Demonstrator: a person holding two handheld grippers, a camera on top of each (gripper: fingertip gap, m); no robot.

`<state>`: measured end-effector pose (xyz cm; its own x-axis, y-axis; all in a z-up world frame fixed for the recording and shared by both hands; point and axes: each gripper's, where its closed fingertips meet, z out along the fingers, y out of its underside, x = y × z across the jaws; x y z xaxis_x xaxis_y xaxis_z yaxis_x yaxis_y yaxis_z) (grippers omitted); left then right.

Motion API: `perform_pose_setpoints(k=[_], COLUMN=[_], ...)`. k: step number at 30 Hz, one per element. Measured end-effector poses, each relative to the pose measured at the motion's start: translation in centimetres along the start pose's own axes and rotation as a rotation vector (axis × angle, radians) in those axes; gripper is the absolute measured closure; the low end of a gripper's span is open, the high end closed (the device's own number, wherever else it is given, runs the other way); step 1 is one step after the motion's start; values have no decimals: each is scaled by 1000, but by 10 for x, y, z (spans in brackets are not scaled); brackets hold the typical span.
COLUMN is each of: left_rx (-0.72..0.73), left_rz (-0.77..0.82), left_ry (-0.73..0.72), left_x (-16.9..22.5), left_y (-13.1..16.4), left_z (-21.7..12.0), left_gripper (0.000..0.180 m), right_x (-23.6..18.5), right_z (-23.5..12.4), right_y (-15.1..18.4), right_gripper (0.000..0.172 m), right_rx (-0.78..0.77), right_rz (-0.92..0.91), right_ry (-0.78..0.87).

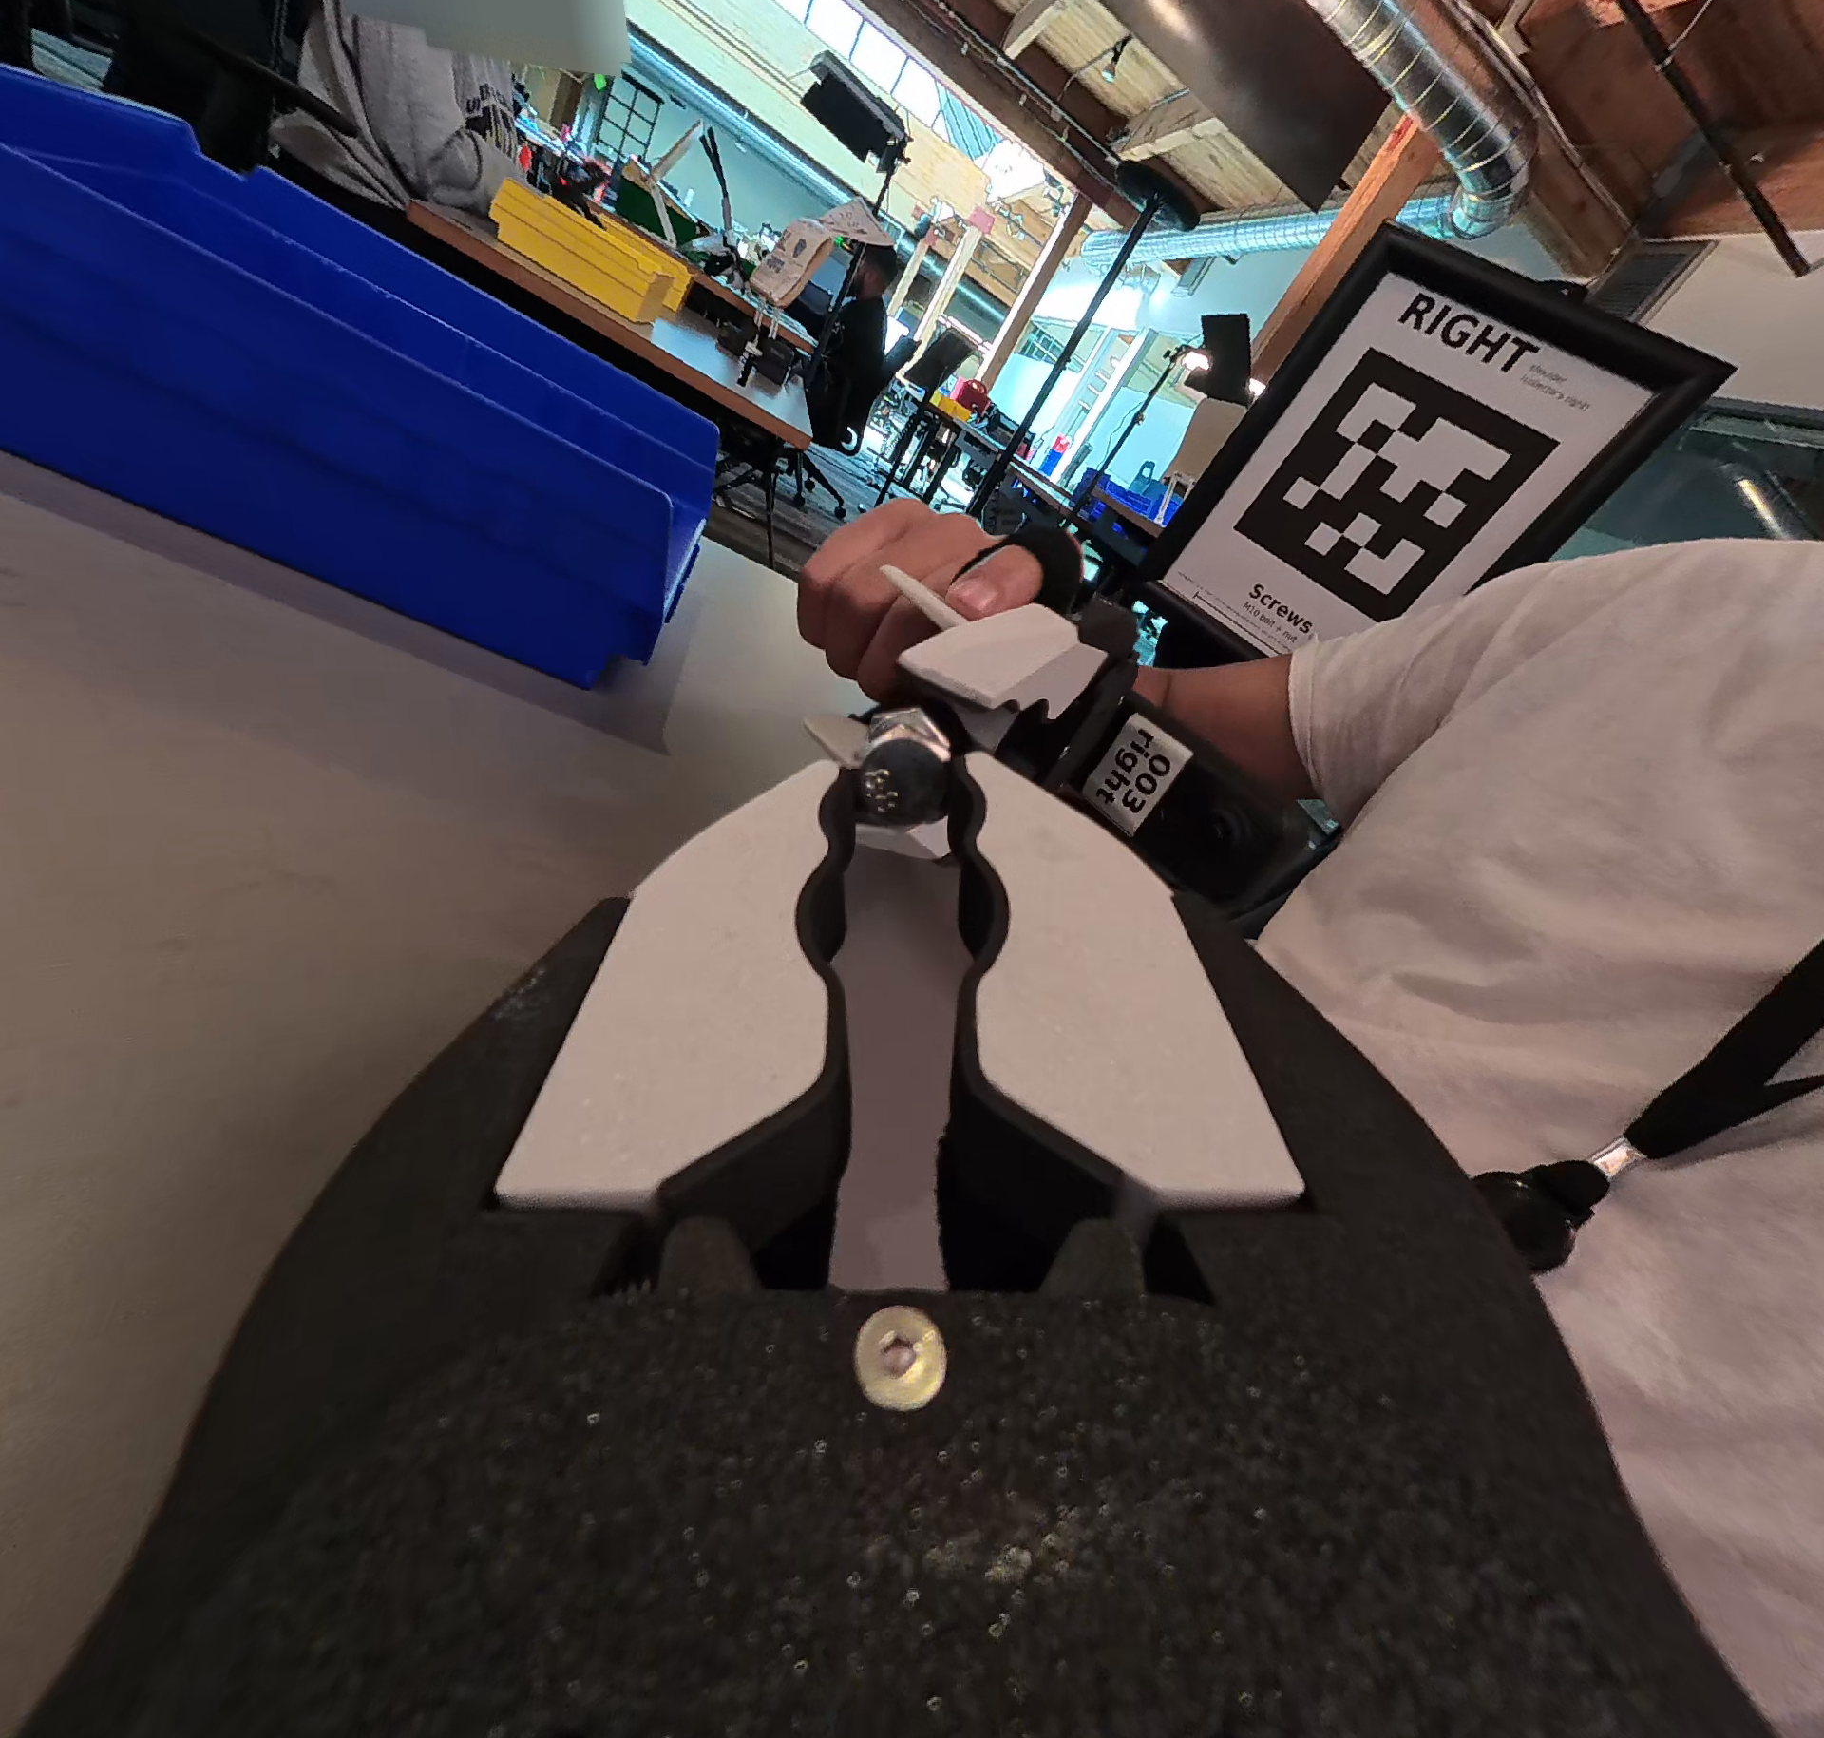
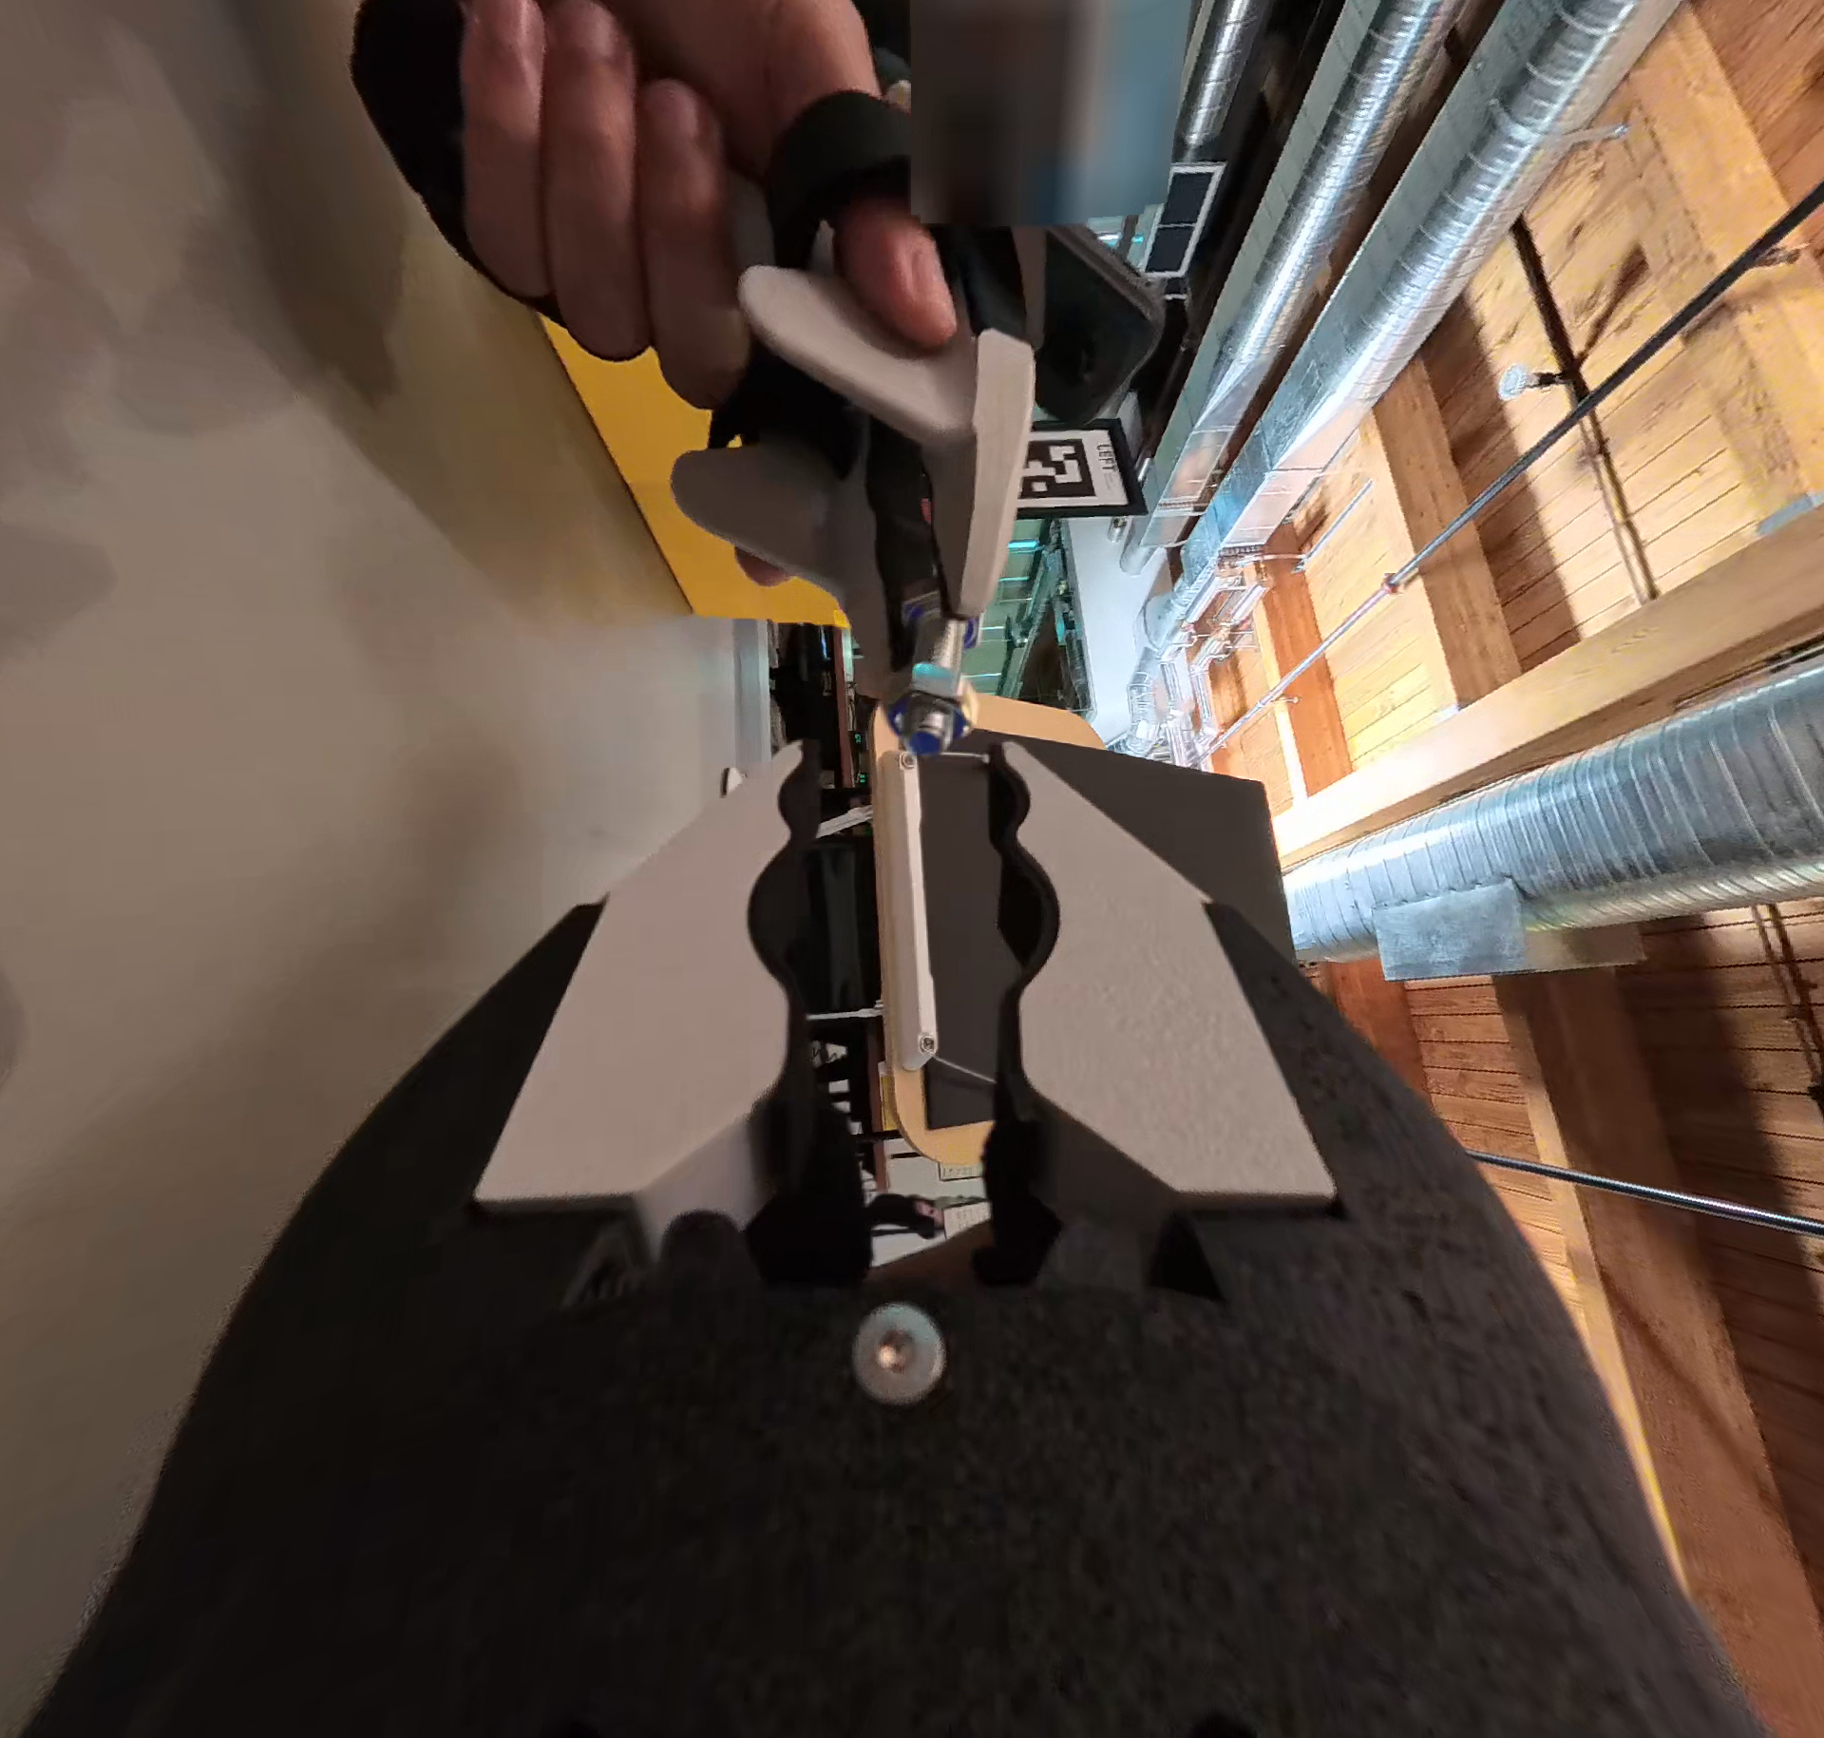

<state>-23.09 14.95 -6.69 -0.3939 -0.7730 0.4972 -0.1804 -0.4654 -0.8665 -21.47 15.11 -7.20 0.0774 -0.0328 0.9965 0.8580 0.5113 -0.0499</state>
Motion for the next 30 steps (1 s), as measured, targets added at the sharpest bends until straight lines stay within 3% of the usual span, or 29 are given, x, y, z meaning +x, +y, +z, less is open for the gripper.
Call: perform_pose_setpoints(k=[3, 6, 9, 14, 22, 26, 28, 30], left_rx=[-27, -27, -35, -68, 28, 70, 74, 76], left_rz=[-6, -7, 4, 38, 65, 53, 48, 43], left_ry=[9, 15, -1, -82, -78, -69, -70, -71], left_x=[1, 2, 1, -12, -6, -6, -7, -7], left_y=[5, 5, 7, 12, -8, -14, -15, -15], left_z=[5, 6, 6, 2, -6, -10, -12, -13], left_gripper=[163, 163, 163, 163, 163, 163, 163, 163], right_x=[2, 2, -2, -22, -9, 0, -1, -4], right_z=[-1, -2, -1, 6, 10, 11, 12, 14], right_y=[-2, -2, -2, 0, -18, -16, -13, -4], right_gripper=[153, 155, 155, 155, 160, 149, 135, 134], right_rx=[8, 12, 19, 21, 175, 287, 270, 204], right_rz=[20, 55, 253, 893, 2045, 2111, 2021, 1788], right_ry=[4, -7, -92, -403, -837, -814, -762, -647])
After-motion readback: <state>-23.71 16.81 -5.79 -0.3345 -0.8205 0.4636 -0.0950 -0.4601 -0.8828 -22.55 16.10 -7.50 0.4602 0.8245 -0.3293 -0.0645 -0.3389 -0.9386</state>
